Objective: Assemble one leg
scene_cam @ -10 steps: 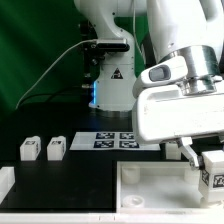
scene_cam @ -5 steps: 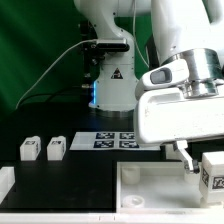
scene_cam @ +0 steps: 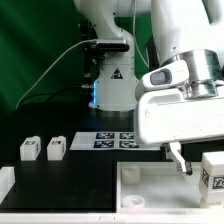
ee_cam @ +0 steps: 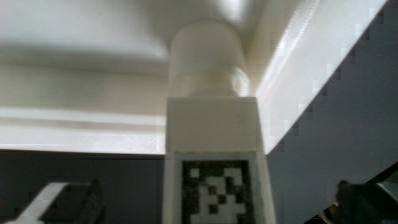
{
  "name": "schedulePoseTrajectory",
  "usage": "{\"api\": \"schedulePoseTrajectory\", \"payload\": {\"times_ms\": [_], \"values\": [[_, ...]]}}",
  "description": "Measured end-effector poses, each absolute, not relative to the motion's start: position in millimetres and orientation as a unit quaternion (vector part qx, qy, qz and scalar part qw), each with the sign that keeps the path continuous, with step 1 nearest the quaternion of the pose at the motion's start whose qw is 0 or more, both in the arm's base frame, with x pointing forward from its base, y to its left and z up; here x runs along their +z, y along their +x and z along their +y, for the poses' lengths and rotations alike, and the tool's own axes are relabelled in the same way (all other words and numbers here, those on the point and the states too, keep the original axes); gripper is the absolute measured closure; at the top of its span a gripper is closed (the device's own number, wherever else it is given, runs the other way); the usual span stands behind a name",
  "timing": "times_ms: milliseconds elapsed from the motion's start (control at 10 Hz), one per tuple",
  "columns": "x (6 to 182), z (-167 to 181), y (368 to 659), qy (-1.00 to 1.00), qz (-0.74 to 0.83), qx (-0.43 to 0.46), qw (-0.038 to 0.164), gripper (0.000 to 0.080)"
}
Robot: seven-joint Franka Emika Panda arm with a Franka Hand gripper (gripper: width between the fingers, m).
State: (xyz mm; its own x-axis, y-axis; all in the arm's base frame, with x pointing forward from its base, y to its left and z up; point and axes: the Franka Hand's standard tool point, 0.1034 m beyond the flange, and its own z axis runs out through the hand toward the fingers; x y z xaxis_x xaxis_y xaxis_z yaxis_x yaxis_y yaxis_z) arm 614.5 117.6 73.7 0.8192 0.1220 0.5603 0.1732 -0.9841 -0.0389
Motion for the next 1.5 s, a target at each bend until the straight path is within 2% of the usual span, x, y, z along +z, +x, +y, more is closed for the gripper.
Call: {"api": "schedulePoseTrajectory", "payload": {"times_ms": [400, 700, 800, 1000, 1100, 1300, 1500], "values": [[73.0, 116.2, 614.1, -0.956, -0.076, -0.281, 0.045, 0.0151], [109.8, 111.6, 620.8, -0.966, -0.072, -0.244, 0.051, 0.0151], [113.1, 112.7, 623.4, -0.967, -0.071, -0.238, 0.052, 0.0151], [116.5, 122.5, 628.9, -0.986, -0.061, -0.134, 0.072, 0.0151], [114.0, 122.6, 635.9, -0.989, -0.059, -0.115, 0.075, 0.0151], [103.3, 118.5, 630.2, -0.994, -0.073, -0.005, 0.081, 0.0151], [98.4, 113.4, 634.0, -0.993, -0.075, 0.028, 0.085, 0.0151]]}}
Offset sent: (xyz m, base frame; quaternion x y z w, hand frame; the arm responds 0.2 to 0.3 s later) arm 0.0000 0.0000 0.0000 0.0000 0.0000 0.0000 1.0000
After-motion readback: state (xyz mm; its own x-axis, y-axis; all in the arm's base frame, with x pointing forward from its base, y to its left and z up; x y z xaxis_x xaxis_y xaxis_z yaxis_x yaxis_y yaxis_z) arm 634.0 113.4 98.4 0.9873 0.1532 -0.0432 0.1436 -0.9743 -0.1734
